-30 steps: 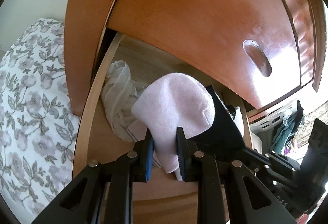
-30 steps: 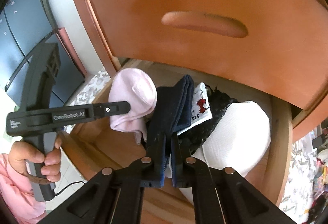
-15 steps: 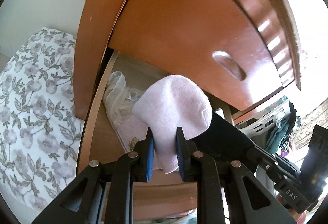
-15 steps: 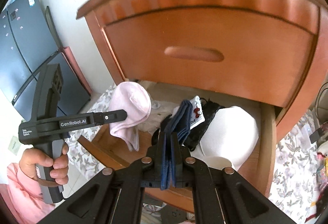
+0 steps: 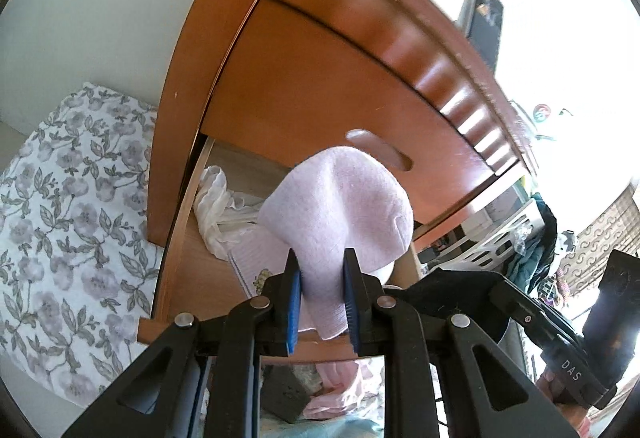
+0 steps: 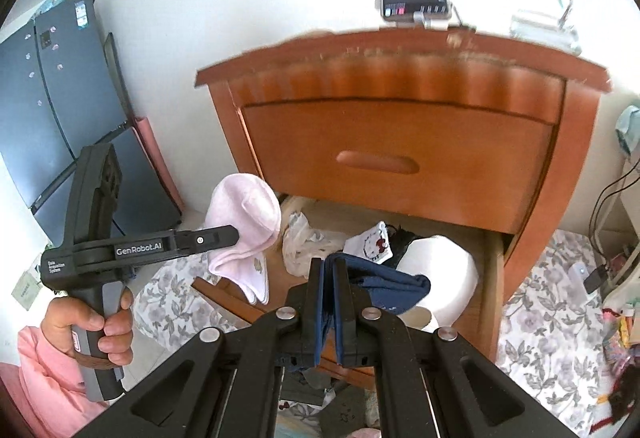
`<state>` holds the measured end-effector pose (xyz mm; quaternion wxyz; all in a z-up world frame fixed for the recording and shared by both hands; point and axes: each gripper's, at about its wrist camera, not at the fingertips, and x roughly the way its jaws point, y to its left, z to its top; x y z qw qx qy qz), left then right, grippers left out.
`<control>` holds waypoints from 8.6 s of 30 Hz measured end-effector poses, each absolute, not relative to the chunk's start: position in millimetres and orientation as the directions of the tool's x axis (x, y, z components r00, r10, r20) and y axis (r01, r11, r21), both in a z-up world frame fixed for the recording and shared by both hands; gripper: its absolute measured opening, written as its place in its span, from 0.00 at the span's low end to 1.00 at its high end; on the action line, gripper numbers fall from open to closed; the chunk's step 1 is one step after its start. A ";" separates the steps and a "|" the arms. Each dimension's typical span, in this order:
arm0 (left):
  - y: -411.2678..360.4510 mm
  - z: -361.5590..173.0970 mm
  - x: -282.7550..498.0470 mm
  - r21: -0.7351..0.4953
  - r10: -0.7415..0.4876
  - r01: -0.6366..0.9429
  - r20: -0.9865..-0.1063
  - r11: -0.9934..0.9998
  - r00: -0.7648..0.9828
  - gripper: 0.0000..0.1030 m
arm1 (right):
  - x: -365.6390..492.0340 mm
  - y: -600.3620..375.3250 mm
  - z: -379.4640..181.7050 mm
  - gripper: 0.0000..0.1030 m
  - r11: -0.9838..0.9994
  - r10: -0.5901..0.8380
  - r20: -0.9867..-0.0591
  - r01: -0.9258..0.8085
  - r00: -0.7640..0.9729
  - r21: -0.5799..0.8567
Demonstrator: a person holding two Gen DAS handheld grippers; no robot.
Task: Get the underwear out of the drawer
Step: 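Lift the pink sock and black sock up out of the drawer, then carry the pink and black socks toward the bedspread, then lower both socks onto the bedspread and open both tools, then move both open tools back into the drawer over the white socks, then grasp the white Hello Kitty sock with the left tool while the right tool grasps the black lace bra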
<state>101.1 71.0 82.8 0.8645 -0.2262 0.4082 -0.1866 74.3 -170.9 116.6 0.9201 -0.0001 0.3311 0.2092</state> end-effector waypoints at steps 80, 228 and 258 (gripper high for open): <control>7.9 -11.4 19.1 -0.474 -0.483 0.110 -0.818 0.874 0.314 0.19 | 12.7 -240.3 0.5 0.04 0.957 0.283 -0.784 -0.105 0.553 0.271; -98.2 -24.0 233.2 -0.103 -0.230 0.415 -0.935 0.904 0.270 0.70 | 216.7 -228.9 5.7 1.00 0.962 0.273 -0.816 -0.131 0.510 0.240; 2.5 7.3 197.3 -0.297 -0.408 0.303 -0.805 0.906 0.431 0.08 | 215.8 -164.8 4.7 0.65 0.920 0.355 -0.809 -0.328 0.468 0.214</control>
